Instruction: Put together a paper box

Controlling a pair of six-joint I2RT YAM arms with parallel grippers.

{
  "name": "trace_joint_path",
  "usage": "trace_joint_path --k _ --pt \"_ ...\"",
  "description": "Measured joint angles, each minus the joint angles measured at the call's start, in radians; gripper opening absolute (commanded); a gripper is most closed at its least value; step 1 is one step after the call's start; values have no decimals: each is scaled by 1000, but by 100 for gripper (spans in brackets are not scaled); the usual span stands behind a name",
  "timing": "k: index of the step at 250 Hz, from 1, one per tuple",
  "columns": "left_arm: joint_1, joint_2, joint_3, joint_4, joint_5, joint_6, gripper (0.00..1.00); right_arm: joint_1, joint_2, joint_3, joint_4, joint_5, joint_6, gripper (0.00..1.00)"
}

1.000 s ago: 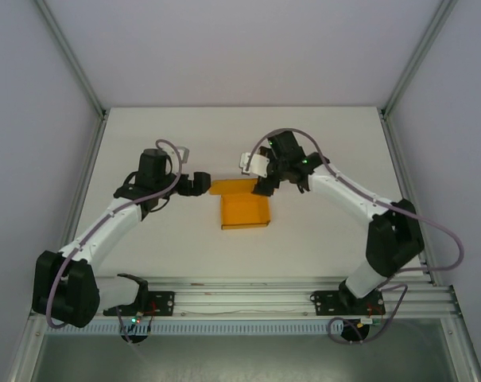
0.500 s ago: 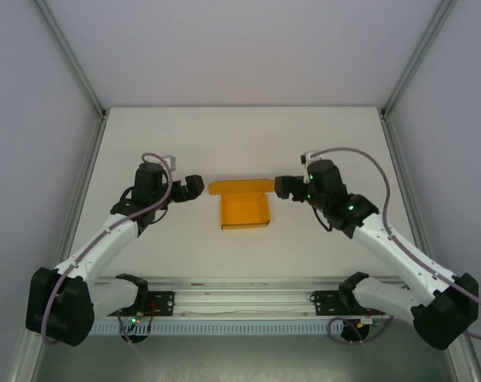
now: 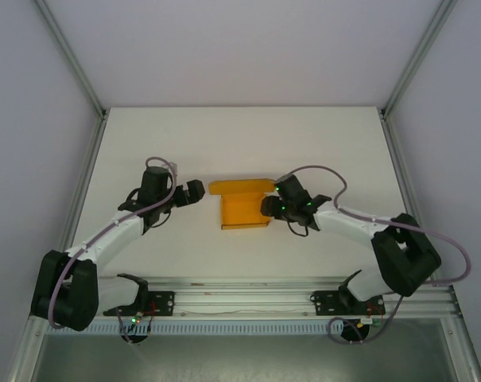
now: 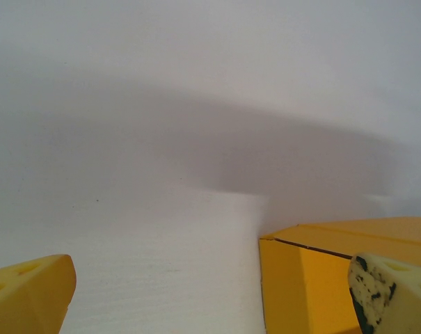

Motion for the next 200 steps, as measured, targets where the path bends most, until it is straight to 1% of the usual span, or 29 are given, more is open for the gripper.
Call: trace_joint_path --k 12,50,65,85,111,138,150,171,200 --pt "0 0 0 7 1 -3 100 19 18 5 18 16 3 45" --pt "0 2 0 28 5 -5 100 53 76 5 61 60 -2 42" --pt "0 10 0 31 5 -5 100 61 103 5 71 79 -3 35" --pt "0 17 0 31 5 -5 100 72 137 10 82 105 -12 23" --pt "0 17 0 32 8 -5 100 85 166 16 93 140 -8 20" --pt "0 17 0 32 11 -12 100 91 188 39 92 172 -9 10" --pt "0 17 0 32 11 -14 100 92 203 57 88 184 -16 4" --pt "0 17 0 32 11 -17 100 95 229 90 66 204 -11 0" --pt "0 16 0 29 11 -19 100 111 258 136 11 247 -18 0"
